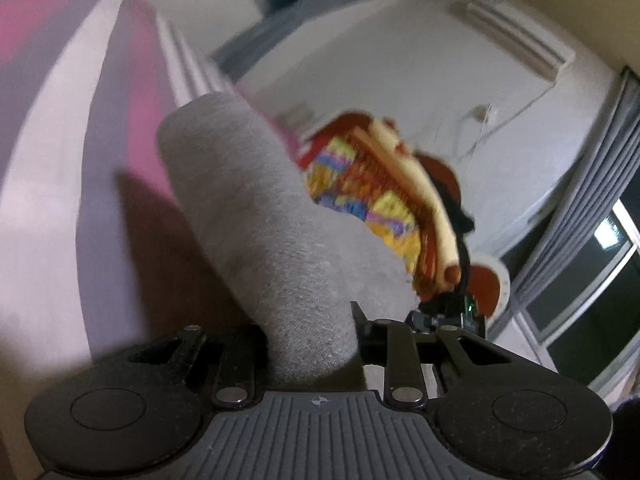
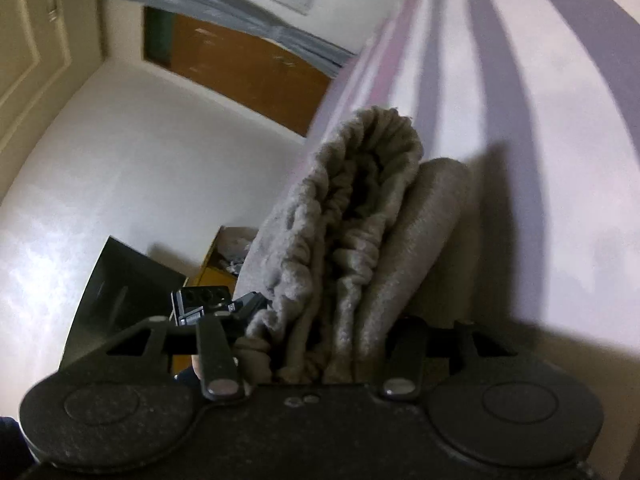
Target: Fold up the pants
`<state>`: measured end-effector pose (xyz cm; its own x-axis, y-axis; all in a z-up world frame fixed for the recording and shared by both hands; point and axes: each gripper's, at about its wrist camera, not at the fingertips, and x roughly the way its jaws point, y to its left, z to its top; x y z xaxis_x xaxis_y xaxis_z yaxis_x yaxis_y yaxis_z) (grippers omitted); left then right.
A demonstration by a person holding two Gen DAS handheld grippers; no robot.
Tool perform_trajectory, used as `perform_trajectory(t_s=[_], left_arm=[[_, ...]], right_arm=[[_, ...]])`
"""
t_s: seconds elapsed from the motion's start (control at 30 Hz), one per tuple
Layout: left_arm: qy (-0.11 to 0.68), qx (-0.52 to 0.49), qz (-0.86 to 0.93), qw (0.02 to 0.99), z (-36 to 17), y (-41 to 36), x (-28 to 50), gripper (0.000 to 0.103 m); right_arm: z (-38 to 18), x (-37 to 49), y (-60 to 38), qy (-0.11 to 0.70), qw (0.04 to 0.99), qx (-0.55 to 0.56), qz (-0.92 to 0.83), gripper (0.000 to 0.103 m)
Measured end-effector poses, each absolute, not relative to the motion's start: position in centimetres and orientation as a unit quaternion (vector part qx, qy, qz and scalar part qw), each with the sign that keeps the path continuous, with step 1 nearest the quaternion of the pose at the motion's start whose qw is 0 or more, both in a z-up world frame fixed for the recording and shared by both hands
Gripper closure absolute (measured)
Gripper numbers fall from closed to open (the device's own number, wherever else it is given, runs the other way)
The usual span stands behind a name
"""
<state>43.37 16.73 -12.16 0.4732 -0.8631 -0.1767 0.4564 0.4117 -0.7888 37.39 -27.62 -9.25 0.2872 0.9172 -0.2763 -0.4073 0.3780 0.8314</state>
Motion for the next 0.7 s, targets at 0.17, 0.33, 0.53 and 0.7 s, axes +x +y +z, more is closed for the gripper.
perform_trajectory(t_s=[0.17, 0.33, 0.53, 0.7], left_arm=[[0.292, -0.333, -0.400, 0.803, -8.6, 18.3, 50.0, 0.075], [0.343, -0.325, -0.347, 0.810, -12.1, 19.1, 55.5, 0.073], [0.344, -0.377, -0.325, 0.796, -18.1, 19.9, 54.3, 0.040], [0.363, -0.349, -0.369, 0.781, -17.4, 20.4, 51.1, 0.026]], right_arm=[[-5.9, 43.5, -25.9, 0.359, 0.742, 0.331, 0.460, 0.055], [-8.1, 49.5, -24.2, 0.362, 0.748, 0.369, 0.416, 0.055], [-14.5, 50.7, -23.9, 0.404, 0.767, 0.359, 0.346, 0.040], [-13.5, 47.4, -26.5, 0.404, 0.752, 0.370, 0.368, 0.029]])
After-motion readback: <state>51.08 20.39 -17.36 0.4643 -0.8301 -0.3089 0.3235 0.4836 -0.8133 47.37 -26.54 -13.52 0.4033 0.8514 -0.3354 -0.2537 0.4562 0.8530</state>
